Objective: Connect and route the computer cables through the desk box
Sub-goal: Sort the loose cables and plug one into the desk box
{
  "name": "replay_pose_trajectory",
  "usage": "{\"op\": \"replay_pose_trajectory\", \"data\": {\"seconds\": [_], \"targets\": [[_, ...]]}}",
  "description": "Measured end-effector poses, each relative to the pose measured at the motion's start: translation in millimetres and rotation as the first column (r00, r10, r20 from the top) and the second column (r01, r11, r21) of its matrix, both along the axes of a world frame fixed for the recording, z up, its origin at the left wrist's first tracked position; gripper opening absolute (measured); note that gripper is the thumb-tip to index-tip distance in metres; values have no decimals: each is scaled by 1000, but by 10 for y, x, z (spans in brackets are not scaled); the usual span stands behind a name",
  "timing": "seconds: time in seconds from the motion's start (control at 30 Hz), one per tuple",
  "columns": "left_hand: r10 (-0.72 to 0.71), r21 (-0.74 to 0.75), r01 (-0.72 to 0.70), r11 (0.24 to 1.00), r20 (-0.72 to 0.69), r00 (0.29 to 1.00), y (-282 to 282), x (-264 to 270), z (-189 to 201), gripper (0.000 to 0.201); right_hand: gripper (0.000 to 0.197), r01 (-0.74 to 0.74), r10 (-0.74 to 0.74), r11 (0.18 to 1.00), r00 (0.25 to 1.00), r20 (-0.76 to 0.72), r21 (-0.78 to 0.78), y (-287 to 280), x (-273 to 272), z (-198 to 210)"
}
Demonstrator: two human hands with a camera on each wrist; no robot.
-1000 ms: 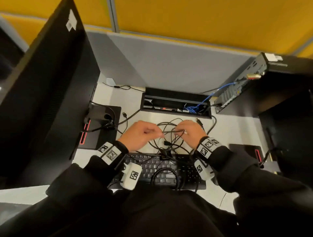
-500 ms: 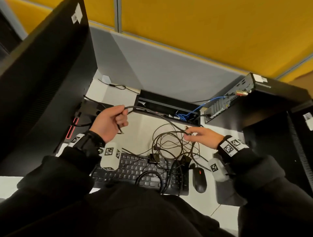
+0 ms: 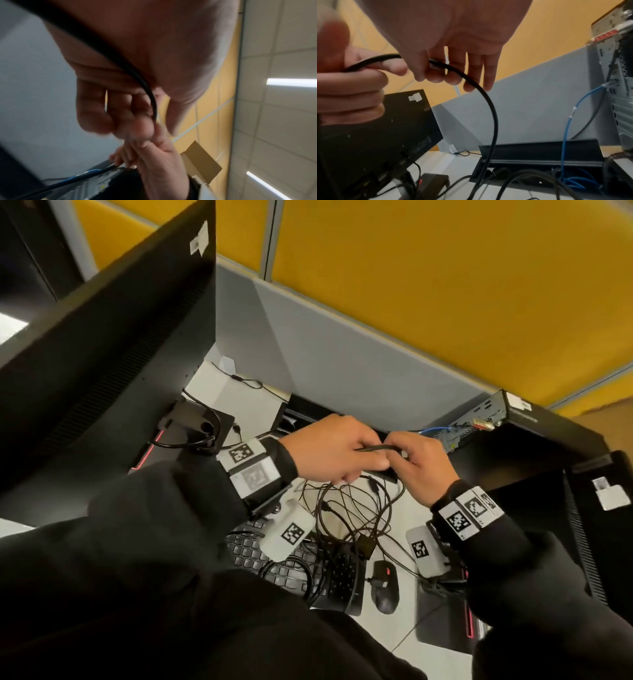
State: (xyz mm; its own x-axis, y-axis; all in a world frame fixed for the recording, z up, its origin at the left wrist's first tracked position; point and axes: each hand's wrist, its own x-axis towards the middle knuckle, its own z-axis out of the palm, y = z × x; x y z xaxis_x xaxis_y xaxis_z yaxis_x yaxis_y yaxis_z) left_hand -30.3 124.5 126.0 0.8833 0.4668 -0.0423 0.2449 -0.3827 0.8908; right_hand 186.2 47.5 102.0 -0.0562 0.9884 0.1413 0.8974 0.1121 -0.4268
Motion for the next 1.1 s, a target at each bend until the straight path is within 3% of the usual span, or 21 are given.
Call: {"op": "replay_pose_trajectory", "data": {"seconds": [0.07,0.13,0.23,0.3,0.37,0.47,0.53,0.6,0.67,0.73,0.83,0.9,1.0,1.1], "targets": [[62,105,-68,992,61,996,36,-36,135,25,40,80,-81,997,994,-70,-15,-51,79,26],[142,-89,-126,988,208,968,105,-167,201,24,45,161,-180,982,954,-238,-97,-112,206,-21],[378,-431,-183,884,426,822,209,-445,201,28,46,171,-274,953,841,-466,-252,-225,388,-207],[520,-550,-203,810,515,682,288,-646,160,29,46,161,-312,927,834,-454,-340,-307,469,-351],[609,-622,-215,753,536,585,355,-824,95,29,39,147,-328,912,821,-467,-382,-381,520,-448],[687,-639,-326,697,465,558,379,-1021,-44,28,27,156,-333,915,815,-475,-372,-450,505,-436],[712,-536,-491,687,360,603,356,-1050,-147,27,26,211,-344,924,824,-451,-320,-464,463,-410],[700,-213,-668,713,159,696,344,-1035,-251,30,25,241,-336,938,811,-480,-249,-465,422,-377],[664,263,-622,738,-117,738,311,-978,-302,57,25,234,-316,948,791,-525,-218,-452,383,-324],[621,519,-475,711,-148,769,199,-819,-233,83,25,197,-282,957,804,-524,-212,-457,337,-266],[499,689,-371,623,15,866,-60,-388,6,91,22,187,-237,969,885,-401,-160,-501,323,-255],[374,753,-266,601,30,927,-277,-45,159,89,21,173,-199,978,944,-265,-116,-540,360,-256],[257,828,-47,558,-119,959,-562,435,245,60,18,129,-139,988,983,-124,-82,-619,429,-226],[327,859,42,511,-240,914,-745,765,262,43,29,63,-77,993,986,-149,-97,-754,548,-234]]}}
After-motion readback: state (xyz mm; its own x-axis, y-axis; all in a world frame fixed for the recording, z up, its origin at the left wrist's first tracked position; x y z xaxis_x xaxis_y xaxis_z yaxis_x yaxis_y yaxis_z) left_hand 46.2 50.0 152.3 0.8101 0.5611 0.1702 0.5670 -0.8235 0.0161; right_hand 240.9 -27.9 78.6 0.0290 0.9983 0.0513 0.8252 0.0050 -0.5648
